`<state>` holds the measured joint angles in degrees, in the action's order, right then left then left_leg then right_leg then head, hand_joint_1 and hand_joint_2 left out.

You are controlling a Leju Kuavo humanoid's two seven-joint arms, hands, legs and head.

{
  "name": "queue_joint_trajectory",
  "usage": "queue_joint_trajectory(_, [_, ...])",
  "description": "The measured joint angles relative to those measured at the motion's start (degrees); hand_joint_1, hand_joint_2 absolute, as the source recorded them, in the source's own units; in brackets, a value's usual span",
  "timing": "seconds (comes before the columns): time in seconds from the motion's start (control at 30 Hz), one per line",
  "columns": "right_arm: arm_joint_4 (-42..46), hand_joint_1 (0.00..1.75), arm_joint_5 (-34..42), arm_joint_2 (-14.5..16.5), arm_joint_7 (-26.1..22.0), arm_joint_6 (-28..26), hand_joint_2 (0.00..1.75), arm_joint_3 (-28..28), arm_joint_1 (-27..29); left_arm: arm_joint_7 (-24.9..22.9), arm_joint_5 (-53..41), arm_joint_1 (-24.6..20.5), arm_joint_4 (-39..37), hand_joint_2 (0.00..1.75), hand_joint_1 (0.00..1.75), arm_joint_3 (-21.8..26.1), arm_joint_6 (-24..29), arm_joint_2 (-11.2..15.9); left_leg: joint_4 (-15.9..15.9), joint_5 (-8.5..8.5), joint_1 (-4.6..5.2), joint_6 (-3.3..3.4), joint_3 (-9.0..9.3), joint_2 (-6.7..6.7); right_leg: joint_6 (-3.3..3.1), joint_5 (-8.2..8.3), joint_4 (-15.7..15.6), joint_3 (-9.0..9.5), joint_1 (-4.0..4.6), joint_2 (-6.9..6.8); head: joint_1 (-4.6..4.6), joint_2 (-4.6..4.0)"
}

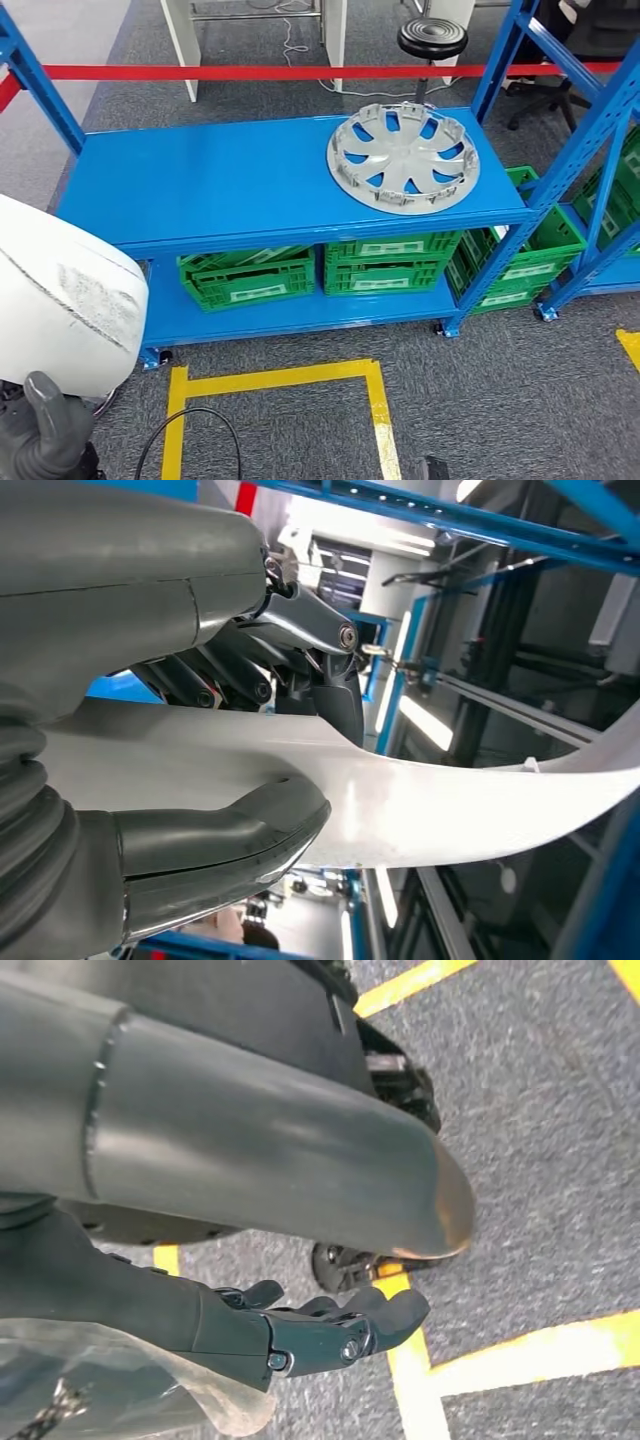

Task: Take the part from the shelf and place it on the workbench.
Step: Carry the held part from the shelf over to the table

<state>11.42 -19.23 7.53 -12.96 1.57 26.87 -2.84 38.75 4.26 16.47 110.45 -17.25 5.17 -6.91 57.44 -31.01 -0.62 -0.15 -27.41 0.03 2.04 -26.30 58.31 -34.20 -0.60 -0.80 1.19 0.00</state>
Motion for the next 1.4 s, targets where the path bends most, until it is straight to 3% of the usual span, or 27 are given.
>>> queue_joint_trajectory(0.03, [0.0,0.00,0.0,0.0,-0.5,0.5,0.00,0.3,0.1,0.0,-0.1,0.1,0.1,1.75,1.75,0.0,-0.3,0.0,-0.2,0.44,-0.05,0.55,-0.66,0.10,0.31,-0.71,0.5,-0.65,-0.04,0.07,0.05,0.00])
queue_joint_trajectory(0.1, [0.0,0.00,0.0,0.0,-1.0,1.1,0.00,0.7,0.2,0.0,-0.2,0.2,0.3,1.75,1.75,0.0,-0.6,0.0,-0.4,1.73,-0.11,1.75,-2.23,0.29,0.67,-5.12,4.0,-2.31,-0.10,0.32,0.27,0.00])
queue_joint_trajectory(0.17, [0.0,0.00,0.0,0.0,-1.3,1.4,0.00,1.0,0.2,0.0,-0.3,0.3,0.3,1.75,1.75,0.0,-0.7,0.0,-0.3,3.08,0.19,2.27,-3.87,0.35,0.78,-10.36,10.8,-3.87,-0.08,0.51,0.48,0.00])
queue_joint_trajectory(0.2, [0.0,0.00,0.0,0.0,-1.3,1.4,0.00,1.1,0.2,0.0,-0.4,0.3,0.3,1.75,1.75,0.0,-0.7,0.0,-0.3,3.78,0.37,2.35,-4.72,0.40,0.79,-11.30,13.8,-4.09,-0.07,0.55,0.50,0.00])
queue_joint_trajectory(0.23, [0.0,0.00,0.0,0.0,-1.4,1.5,0.00,1.2,0.1,0.0,-0.4,0.4,0.3,1.75,1.75,0.0,-0.8,0.0,-0.2,4.47,0.55,2.40,-5.59,0.43,0.72,-10.78,15.5,-3.67,-0.06,0.57,0.50,0.00])
queue_joint_trajectory(0.27, [0.0,0.00,0.0,0.0,-1.4,1.5,0.00,1.3,0.1,0.0,-0.4,0.4,0.3,1.75,1.75,0.0,-0.8,0.0,-0.2,5.14,0.72,2.39,-6.43,0.46,0.58,-9.12,15.4,-2.40,-0.04,0.57,0.50,0.00])
queue_joint_trajectory(0.33, [0.0,0.00,0.0,0.0,-1.5,1.5,0.00,1.5,0.1,0.0,-0.5,0.4,0.3,1.75,1.75,0.0,-0.8,0.0,0.0,6.39,0.96,2.27,-7.81,0.45,-0.03,-6.03,9.6,2.91,0.10,0.58,0.50,0.01])
queue_joint_trajectory(0.4, [0.1,0.00,0.0,0.0,-1.5,1.5,0.00,1.7,-0.1,0.0,-0.5,0.5,0.5,1.75,1.75,0.0,-0.8,0.0,0.3,7.50,1.21,1.92,-8.57,0.46,-0.75,-6.40,0.4,9.51,0.40,0.58,0.51,0.01])
queue_joint_trajectory(0.43, [0.2,0.00,0.0,0.0,-1.6,1.5,0.00,1.7,-0.2,0.0,-0.5,0.5,0.6,1.75,1.75,0.0,-0.8,0.0,0.4,8.08,1.25,1.66,-8.81,0.53,-0.99,-7.24,-2.8,11.46,0.55,0.61,0.51,0.01])
queue_joint_trajectory(0.47, [0.2,0.00,0.0,0.0,-1.6,1.5,0.00,1.7,-0.2,0.0,-0.5,0.5,0.6,1.75,1.75,0.0,-0.8,0.0,0.4,8.66,1.26,1.37,-9.04,0.62,-1.14,-7.59,-4.4,12.15,0.69,0.64,0.51,0.01])
queue_joint_trajectory(0.53, [0.2,0.00,0.0,0.1,-1.6,1.5,0.00,1.7,-0.1,0.0,-0.5,0.6,0.7,1.75,1.75,0.0,-0.8,0.0,0.6,8.84,1.13,0.72,-9.63,0.62,-1.61,-6.96,-4.6,11.11,0.51,0.50,0.49,0.01])
queue_joint_trajectory(0.57, [0.2,0.00,0.0,0.1,-1.5,1.5,0.00,1.7,0.0,0.0,-0.5,0.7,0.7,1.75,1.75,0.0,-0.9,0.0,1.6,7.19,1.05,0.35,-9.99,0.52,-1.97,-6.28,-4.6,10.41,0.39,0.31,0.40,0.01])
queue_joint_trajectory(0.67, [0.1,0.00,-0.1,0.2,-1.3,1.5,0.00,1.8,0.1,0.0,0.0,0.6,0.6,1.75,1.75,0.0,-1.3,0.1,10.3,-1.82,0.60,-0.70,-11.33,0.32,-2.60,-4.26,-4.3,7.71,0.29,-0.14,0.10,0.00])
queue_joint_trajectory(0.7, [0.1,0.00,0.1,0.1,-1.2,1.7,0.00,1.9,0.2,0.0,0.1,0.3,0.6,1.75,1.75,0.0,-1.4,0.1,13.7,-3.16,0.46,-0.94,-11.51,0.32,-2.59,-3.69,-4.1,6.74,0.30,-0.21,0.06,0.00])
queue_joint_trajectory(0.73, [0.1,0.00,0.2,0.1,-1.1,2.0,0.00,2.1,0.2,0.0,0.0,0.0,0.5,1.75,1.75,0.0,-1.5,0.1,16.0,-2.67,0.32,-1.13,-11.32,0.33,-2.54,-3.18,-3.8,5.83,0.29,-0.47,0.05,0.00])
queue_joint_trajectory(0.77, [0.2,0.00,0.4,-0.1,-1.1,2.3,0.00,2.3,0.3,0.0,-0.1,-0.5,0.4,1.75,1.75,0.0,-1.5,0.0,16.9,-0.87,0.15,-1.30,-10.62,0.37,-2.46,-2.64,-3.4,4.86,0.27,-0.80,0.04,0.00])
queue_joint_trajectory(0.83, [0.2,0.00,0.3,-0.4,-0.9,2.6,0.00,2.6,0.5,0.0,-0.3,-1.6,0.4,1.75,1.75,-0.1,-1.3,-0.2,13.4,3.06,-0.19,-1.56,-7.04,0.98,-2.16,-1.77,-2.4,3.08,0.21,-1.60,0.03,0.00])
queue_joint_trajectory(0.87, [0.2,0.00,0.2,-0.5,-0.7,2.5,0.00,2.7,0.6,0.0,-0.3,-2.2,0.3,1.75,1.75,-0.2,-1.3,-0.3,9.6,3.34,-0.16,-1.60,-4.43,1.70,-1.93,-1.49,-1.8,2.28,0.25,-1.91,-0.02,0.00])
queue_joint_trajectory(0.93, [0.2,0.00,-0.3,-0.8,-0.3,2.5,0.00,3.0,0.8,0.0,-0.2,-3.0,0.3,1.75,1.75,-0.5,-1.0,-0.7,3.0,1.45,0.10,-0.94,-0.41,2.81,-1.29,-1.02,-1.0,1.38,0.42,-2.60,0.00,0.00])
queue_joint_trajectory(1.03, [0.2,0.00,-1.2,-0.9,-0.2,2.7,0.00,3.1,0.7,0.0,0.0,-3.5,0.2,1.75,1.75,-0.8,-0.3,-1.0,-0.1,-0.20,0.21,0.76,0.16,1.98,-0.14,-0.60,-0.4,0.32,0.44,-3.36,0.14,0.00])
queue_joint_trajectory(1.07, [0.2,0.00,-1.6,-0.9,-0.2,2.8,0.00,3.1,0.6,0.0,0.1,-3.5,0.2,1.75,1.75,-0.8,-0.1,-1.0,-0.5,-0.12,0.15,1.28,-0.09,1.57,0.20,-1.39,0.5,-0.32,0.40,-2.79,0.22,0.00])
queue_joint_trajectory(1.13, [0.2,0.00,-2.8,-1.0,-0.1,3.1,0.00,3.0,0.5,0.0,0.6,-3.4,0.0,1.75,1.75,-0.7,0.3,-1.0,-0.6,0.60,0.23,2.12,-0.86,0.85,0.55,-5.01,5.4,-2.50,0.35,-0.87,0.43,0.00])
queue_joint_trajectory(1.2, [0.2,0.00,-4.3,-1.0,0.5,3.2,0.00,2.8,0.3,0.0,1.3,-3.1,0.0,1.75,1.75,-0.7,0.4,-1.0,-0.5,1.37,0.68,2.56,-1.75,0.02,0.35,-8.85,12.6,-5.11,0.42,0.19,0.56,0.00])
queue_joint_trajectory(1.23, [0.2,0.00,-4.9,-1.0,1.0,3.2,0.00,2.6,0.1,0.0,1.5,-2.9,-0.1,1.75,1.75,-0.6,0.5,-0.9,-0.5,1.76,0.95,2.69,-2.19,-0.47,0.11,-9.53,14.6,-5.63,0.48,0.37,0.56,0.00])
queue_joint_trajectory(1.27, [0.2,0.00,-5.3,-1.0,1.4,3.2,0.00,2.4,-0.1,0.0,1.6,-2.7,-0.2,1.75,1.75,-0.5,0.5,-0.9,-0.5,2.12,1.23,2.78,-2.58,-1.00,-0.23,-9.16,14.6,-5.11,0.56,0.55,0.55,0.00])
queue_joint_trajectory(1.3, [0.2,0.00,-5.6,-1.0,1.9,3.2,0.00,2.2,-0.4,0.0,1.7,-2.7,-0.3,1.75,1.75,-0.4,0.5,-0.8,-0.5,2.43,1.48,2.83,-2.87,-1.60,-0.73,-7.80,12.4,-3.42,0.70,0.91,0.55,0.00])
queue_joint_trajectory(1.4, [0.2,0.00,-6.1,-1.0,3.0,3.2,0.00,1.8,-1.0,0.0,1.5,-2.8,-0.5,1.75,1.75,-0.1,0.4,-0.8,-0.4,3.08,1.90,2.74,-3.44,-3.37,-2.62,-3.89,1.1,3.57,1.11,4.12,0.39,0.00])
